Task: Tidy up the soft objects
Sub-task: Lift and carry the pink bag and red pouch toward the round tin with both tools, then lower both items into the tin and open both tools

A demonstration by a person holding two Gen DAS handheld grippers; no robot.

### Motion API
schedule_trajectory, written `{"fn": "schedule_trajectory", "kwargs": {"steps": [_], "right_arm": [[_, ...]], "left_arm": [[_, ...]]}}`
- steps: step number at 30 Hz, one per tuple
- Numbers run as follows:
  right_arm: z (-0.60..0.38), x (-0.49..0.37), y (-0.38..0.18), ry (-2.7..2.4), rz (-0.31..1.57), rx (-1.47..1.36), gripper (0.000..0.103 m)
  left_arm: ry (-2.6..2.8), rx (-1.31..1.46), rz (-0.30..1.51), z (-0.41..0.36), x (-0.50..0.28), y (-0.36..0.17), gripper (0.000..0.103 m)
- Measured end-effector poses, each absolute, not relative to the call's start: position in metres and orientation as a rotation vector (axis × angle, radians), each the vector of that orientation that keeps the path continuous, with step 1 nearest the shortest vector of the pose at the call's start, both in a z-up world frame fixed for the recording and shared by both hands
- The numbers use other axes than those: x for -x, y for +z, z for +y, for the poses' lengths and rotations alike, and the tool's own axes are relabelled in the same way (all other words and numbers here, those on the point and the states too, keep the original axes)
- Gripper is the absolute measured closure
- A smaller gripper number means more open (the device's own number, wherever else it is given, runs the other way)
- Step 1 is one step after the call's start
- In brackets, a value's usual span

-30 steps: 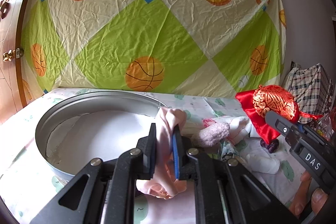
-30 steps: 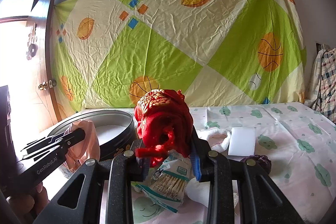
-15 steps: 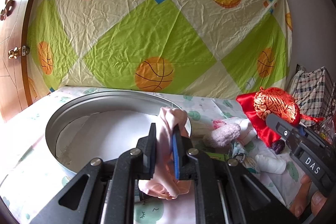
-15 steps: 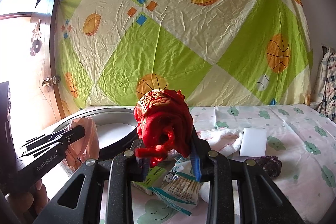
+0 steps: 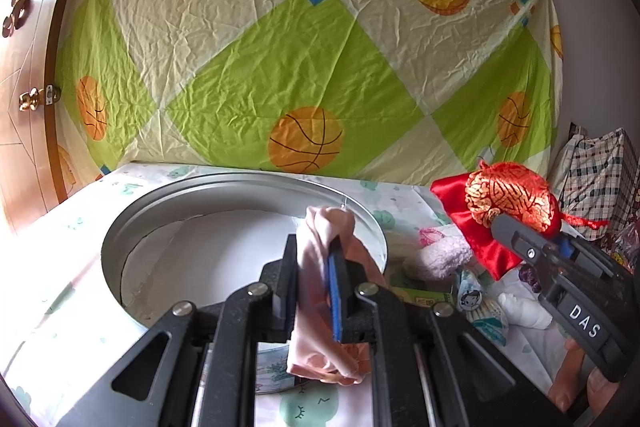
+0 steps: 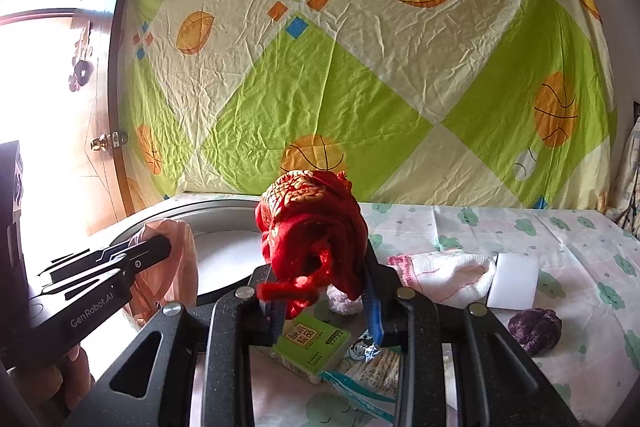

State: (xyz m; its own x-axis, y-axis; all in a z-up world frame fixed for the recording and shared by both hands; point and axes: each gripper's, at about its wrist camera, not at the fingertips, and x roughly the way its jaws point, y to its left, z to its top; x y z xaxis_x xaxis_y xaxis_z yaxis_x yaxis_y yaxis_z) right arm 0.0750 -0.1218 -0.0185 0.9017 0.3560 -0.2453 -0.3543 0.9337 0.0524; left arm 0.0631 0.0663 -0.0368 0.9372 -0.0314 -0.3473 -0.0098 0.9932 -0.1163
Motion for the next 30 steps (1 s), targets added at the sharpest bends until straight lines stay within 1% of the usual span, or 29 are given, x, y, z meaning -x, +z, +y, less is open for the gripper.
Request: {"fn": "schedule_trajectory", "kwargs": {"steps": [8,18,23,30], "right_arm": [[-0.109,-0.081,-0.010,0.396,0.262,0.013,0.069],[-0.074,-0.114,0.022,0.484,0.319,0.044,0.069],[-0.051,-0.143,0.023,0.527,0.377,0.055,0.069],[-0.020,-0.192,0.004,0.546,0.511,0.101,0.069]], "left_arm": [[-0.007,0.113,0.364,0.077,-0.066,-0.035,0.092],[-0.007,0.117,0.429,0.113,-0.091,-0.018,0.092],[0.001,0.116,0.514,0.136,-0.120,-0.017,0.092],[0.015,0.152,0.653,0.172,-0.167,-0.018,0.092]]}}
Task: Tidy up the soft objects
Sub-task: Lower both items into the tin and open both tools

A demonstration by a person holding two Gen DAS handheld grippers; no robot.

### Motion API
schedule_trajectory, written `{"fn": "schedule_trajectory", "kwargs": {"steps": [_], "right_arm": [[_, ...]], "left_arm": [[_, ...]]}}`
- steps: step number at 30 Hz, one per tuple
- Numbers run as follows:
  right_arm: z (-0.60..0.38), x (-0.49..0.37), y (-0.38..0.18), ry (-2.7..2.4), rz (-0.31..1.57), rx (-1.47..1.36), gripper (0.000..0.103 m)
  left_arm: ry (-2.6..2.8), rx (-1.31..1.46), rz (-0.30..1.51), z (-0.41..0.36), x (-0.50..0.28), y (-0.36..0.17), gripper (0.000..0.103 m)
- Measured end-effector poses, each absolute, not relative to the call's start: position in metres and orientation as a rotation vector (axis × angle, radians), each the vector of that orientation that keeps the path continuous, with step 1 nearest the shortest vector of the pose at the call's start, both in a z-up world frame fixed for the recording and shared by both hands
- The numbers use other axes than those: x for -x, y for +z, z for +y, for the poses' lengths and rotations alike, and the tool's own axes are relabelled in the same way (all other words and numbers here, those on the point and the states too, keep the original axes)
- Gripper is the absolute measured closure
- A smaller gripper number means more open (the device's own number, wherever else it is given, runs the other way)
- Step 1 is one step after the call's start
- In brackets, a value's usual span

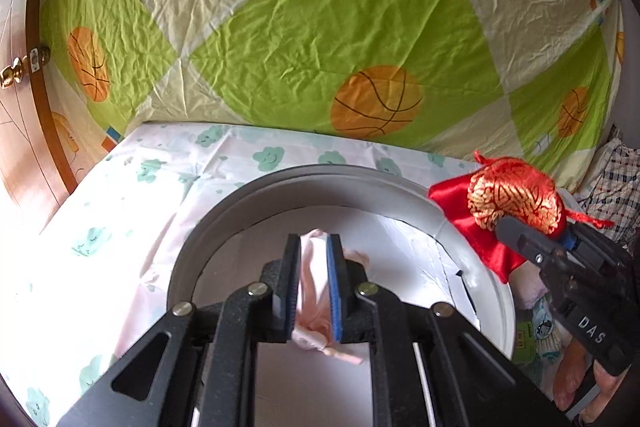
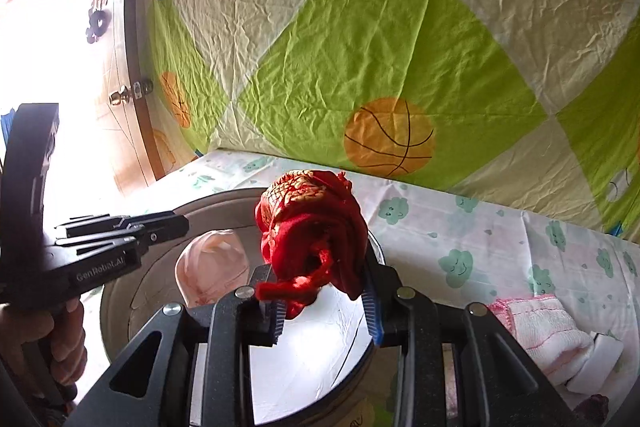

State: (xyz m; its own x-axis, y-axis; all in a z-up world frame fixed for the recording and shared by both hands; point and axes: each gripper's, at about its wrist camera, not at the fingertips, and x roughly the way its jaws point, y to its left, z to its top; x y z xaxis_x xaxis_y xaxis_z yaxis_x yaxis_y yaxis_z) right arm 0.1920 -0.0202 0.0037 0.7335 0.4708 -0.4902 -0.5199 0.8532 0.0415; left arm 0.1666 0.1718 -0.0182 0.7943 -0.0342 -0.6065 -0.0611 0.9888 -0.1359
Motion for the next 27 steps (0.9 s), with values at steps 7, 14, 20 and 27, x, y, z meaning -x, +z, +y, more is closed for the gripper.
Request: {"fn": "schedule_trajectory", "kwargs": {"steps": [7,14,20,27], "right_arm": [[0.003,-0.228,-0.014,0.538,0.622,0.155,0.067],[0.004,-0.235,-0.017,0.526,0.653,0.151,0.031],[-0.017,-0.221,-0.006,0.510,0.619,0.125,0.030],[-0.075,-0.185,0.011,0.486,0.544,0.101,0.028]], "left_arm": [[0.054,0.142,0.715,0.186,-0.194,-0.020,0.092],[0.079,0.125,0.716,0.187,-0.193,-0.024,0.066],[0.112,0.120,0.662,0.186,-0.181,-0.016,0.028],[0.092,0.112,0.596,0.168,-0.155,-0.008,0.019]]}}
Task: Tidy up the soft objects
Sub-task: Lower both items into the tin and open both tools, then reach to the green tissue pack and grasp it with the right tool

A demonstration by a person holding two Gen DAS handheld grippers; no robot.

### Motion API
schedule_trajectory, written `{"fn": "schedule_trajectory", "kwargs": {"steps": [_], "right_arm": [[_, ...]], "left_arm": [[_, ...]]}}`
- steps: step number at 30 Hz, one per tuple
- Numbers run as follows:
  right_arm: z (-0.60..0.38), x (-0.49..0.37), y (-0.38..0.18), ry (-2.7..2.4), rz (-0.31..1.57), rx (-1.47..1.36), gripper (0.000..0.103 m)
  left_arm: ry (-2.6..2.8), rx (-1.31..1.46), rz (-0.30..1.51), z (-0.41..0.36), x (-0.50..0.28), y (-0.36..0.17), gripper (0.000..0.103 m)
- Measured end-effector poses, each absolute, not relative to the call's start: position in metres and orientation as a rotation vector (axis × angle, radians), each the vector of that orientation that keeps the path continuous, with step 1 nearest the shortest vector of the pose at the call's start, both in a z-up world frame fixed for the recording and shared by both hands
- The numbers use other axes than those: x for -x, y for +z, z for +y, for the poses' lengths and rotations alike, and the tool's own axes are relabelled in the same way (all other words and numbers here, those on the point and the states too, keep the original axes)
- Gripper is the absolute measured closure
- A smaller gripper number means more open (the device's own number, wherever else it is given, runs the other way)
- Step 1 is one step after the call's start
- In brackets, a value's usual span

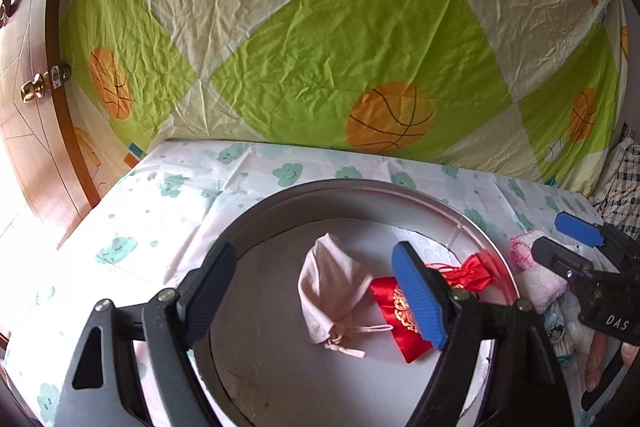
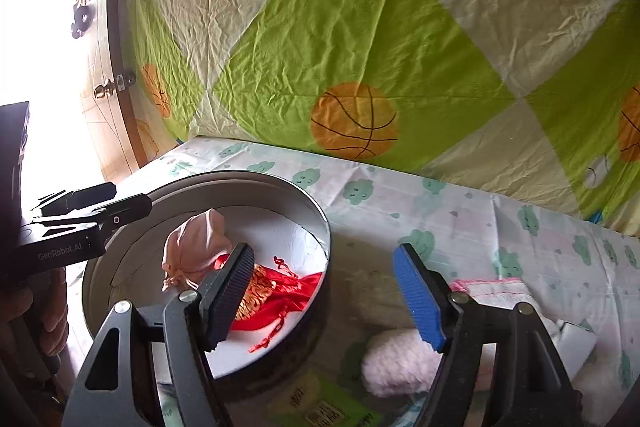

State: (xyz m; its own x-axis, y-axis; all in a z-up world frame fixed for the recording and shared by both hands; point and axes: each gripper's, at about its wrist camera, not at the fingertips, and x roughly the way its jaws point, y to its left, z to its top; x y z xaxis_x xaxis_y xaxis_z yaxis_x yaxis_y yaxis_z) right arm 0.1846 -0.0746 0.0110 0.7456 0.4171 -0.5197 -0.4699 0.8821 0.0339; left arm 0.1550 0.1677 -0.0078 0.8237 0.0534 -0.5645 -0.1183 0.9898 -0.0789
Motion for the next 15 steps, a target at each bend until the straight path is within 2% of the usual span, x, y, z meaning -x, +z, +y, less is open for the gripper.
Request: {"fn": "schedule_trajectory", "kwargs": {"steps": [5,8,15], "right_arm": [[-0.131,-0.160,0.008,0.426,0.524,0.070,0.026],[-0.163,-0.145,0.001,0.368,0.511,0.075,0.026],[-0.208,-0.123,-0.018,0.307,0.541,0.071,0.025]], "left_arm": [[0.053,0.104,0.554,0.142,-0.130,-0.008,0.016],[0.029,0.081,0.523,0.117,-0.113,-0.010,0.008],[-0.036,0.012,0.481,0.056,-0.081,-0.021,0.005]]}}
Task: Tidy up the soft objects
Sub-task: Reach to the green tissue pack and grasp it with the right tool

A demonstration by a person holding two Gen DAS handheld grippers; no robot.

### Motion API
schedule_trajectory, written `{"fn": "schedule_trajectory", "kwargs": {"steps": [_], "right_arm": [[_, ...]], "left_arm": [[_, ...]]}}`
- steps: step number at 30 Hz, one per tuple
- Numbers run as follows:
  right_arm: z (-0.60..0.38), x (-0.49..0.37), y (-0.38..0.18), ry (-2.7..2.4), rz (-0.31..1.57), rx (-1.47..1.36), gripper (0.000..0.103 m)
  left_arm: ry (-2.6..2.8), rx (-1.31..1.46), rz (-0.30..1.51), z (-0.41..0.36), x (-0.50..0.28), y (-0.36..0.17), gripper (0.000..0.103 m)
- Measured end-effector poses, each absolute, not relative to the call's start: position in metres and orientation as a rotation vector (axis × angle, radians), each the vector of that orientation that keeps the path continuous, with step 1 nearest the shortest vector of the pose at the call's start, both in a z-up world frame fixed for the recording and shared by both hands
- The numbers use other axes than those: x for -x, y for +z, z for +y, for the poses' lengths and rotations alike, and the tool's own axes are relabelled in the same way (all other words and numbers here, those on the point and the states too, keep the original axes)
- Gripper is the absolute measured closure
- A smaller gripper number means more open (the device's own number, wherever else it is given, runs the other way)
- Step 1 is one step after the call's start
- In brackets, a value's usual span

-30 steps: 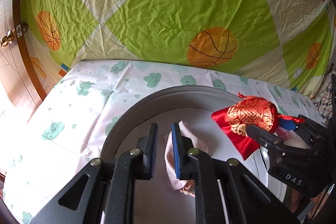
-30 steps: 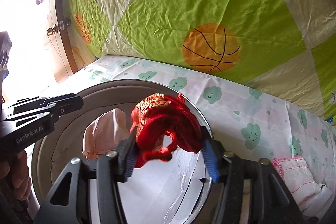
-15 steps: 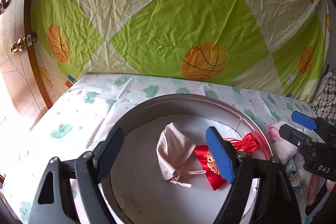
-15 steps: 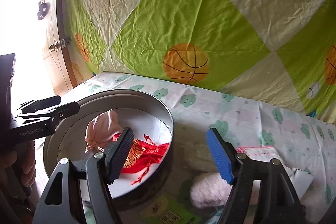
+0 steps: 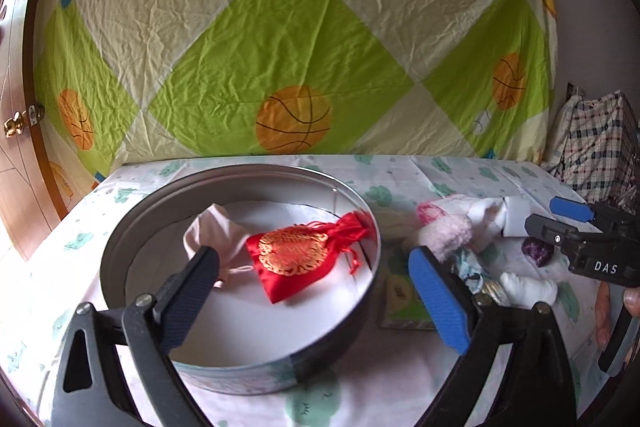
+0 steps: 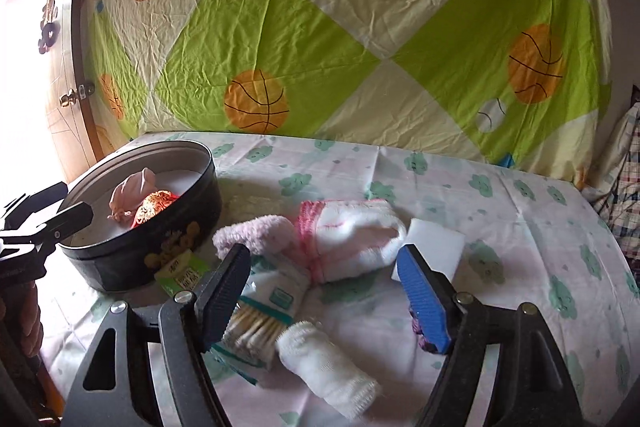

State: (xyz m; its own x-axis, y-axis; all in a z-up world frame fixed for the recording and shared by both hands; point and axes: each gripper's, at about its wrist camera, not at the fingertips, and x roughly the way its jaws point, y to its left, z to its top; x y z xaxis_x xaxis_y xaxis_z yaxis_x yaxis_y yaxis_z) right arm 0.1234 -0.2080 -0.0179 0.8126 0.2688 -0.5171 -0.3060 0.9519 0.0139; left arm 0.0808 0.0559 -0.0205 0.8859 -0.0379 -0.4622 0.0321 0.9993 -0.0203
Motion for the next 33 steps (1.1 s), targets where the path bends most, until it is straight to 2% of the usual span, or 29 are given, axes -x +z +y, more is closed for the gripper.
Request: {"fn": "schedule_trajectory", "kwargs": {"steps": [9,16,26,33], "right_arm": [[-0.241,-0.117,-0.044,0.272,0.600,0.035,0.025],[-0.239,-0.114,-0.043,0.291,0.586,0.017,0.025],[-0.164,-0.116,-0.030,0.518,0.571,0.138,0.025],[-0.100,-0.125,-0.049,0.680,0.645,0.267,0.025]], "left_arm": [[-0.106,-0.004,0.526,0.015,-0.071,-0.036,0.005],[-0.114,-0.012,0.553,0.008,-0.071,-0.043,0.005],[-0.063,-0.009,0.538,0.019,-0.065,-0.041,0.005],[0.054,0.020,0.521,0.056,-0.061,-0.042,0.001]]}}
